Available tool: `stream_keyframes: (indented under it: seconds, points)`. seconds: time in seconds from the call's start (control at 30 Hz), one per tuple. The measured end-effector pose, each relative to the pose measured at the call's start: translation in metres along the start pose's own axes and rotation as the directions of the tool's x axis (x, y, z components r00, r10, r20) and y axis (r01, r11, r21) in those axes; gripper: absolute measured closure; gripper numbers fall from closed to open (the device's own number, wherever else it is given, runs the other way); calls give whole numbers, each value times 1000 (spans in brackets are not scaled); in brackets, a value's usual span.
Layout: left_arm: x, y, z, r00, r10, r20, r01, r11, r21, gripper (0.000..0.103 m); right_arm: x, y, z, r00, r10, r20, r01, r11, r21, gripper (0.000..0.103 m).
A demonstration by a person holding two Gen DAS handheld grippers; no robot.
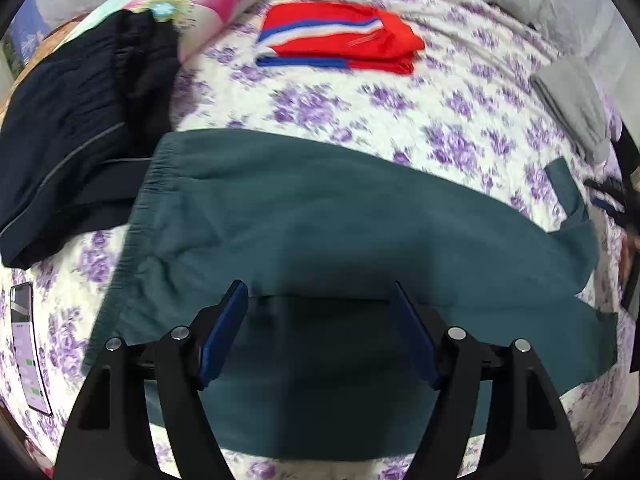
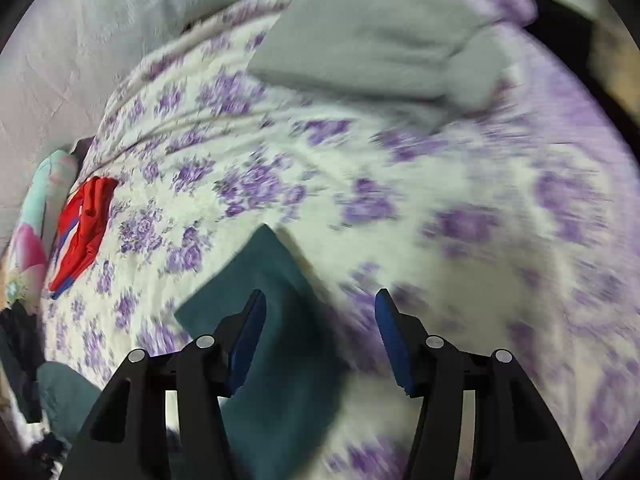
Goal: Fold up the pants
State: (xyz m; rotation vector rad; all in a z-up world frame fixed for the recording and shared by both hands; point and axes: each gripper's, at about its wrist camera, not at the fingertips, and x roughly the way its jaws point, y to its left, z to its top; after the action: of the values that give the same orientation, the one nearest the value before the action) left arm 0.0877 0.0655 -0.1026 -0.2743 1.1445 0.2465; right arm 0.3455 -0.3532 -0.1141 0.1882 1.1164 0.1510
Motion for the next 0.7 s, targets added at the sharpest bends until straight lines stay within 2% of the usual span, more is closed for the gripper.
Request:
stream_keyframes:
  seconds: [0.03, 0.07, 0.1, 0.13, 0.17, 0.23, 0.33, 0.4, 0.43, 0.47, 0.5, 0.53, 0.57, 0.6, 0.7]
  points:
    - [3, -2, 0, 1000, -1, -12, 1, 1000, 2, 32, 10, 2, 5, 999, 21, -26, -21, 1000, 5, 50]
    - [7, -3, 0, 1000, 0, -19, -1, 1000, -10, 32, 20, 5, 9, 997, 56, -62, -56, 998, 0, 58]
    - [9, -3, -1, 1000, 1, -28, -1, 1000, -12, 32, 25, 9, 8, 994, 68, -81, -69, 998, -8, 72]
    - [14, -3, -2, 999, 16, -38, -16, 1000, -11, 32, 30, 14, 6, 993, 72, -95, -74, 997, -23, 79]
    - [18, -2, -1, 999, 25, -41, -25, 1000, -7, 32, 35, 22, 6, 990, 88, -111, -94, 995, -45, 96]
    - [21, 0, -2, 997, 58, -53, -58, 998, 2, 32, 34, 24, 6, 989, 96, -114, -103, 993, -54, 96]
    - [25, 4, -1, 994, 85, -62, -85, 996, 0, 32, -14, -9, 12, 991, 131, 24, -132, 988, 80, 96]
    - [27, 6, -1, 993, 99, -66, -100, 995, -2, 32, -53, -48, 5, 995, 59, 85, -75, 978, 196, 96]
    - [29, 7, -1, 993, 95, -70, -96, 995, -6, 32, -68, -65, -3, 994, 8, 108, -33, 972, 232, 94]
    - [29, 6, -1, 993, 95, -69, -96, 995, -5, 32, -82, -84, -15, 990, -48, 130, 11, 961, 275, 79]
    - [29, 6, -1, 993, 98, -66, -99, 995, -4, 32, -87, -98, -24, 987, -103, 125, 61, 952, 300, 31]
    - [29, 5, -1, 993, 101, -68, -101, 995, 0, 32, -87, -113, -33, 980, -179, 88, 143, 938, 315, 22]
    - [28, 4, -1, 992, 103, -70, -102, 995, 6, 32, -87, -129, -45, 966, -253, 45, 226, 920, 319, 27]
    - [26, 3, -2, 992, 103, -68, -103, 995, 16, 32, -88, -141, -53, 960, -277, 24, 255, 911, 323, 33]
    - [18, 2, 0, 992, 115, -51, -113, 993, 35, 32, -105, -157, -68, 963, -263, 61, 223, 902, 369, 35]
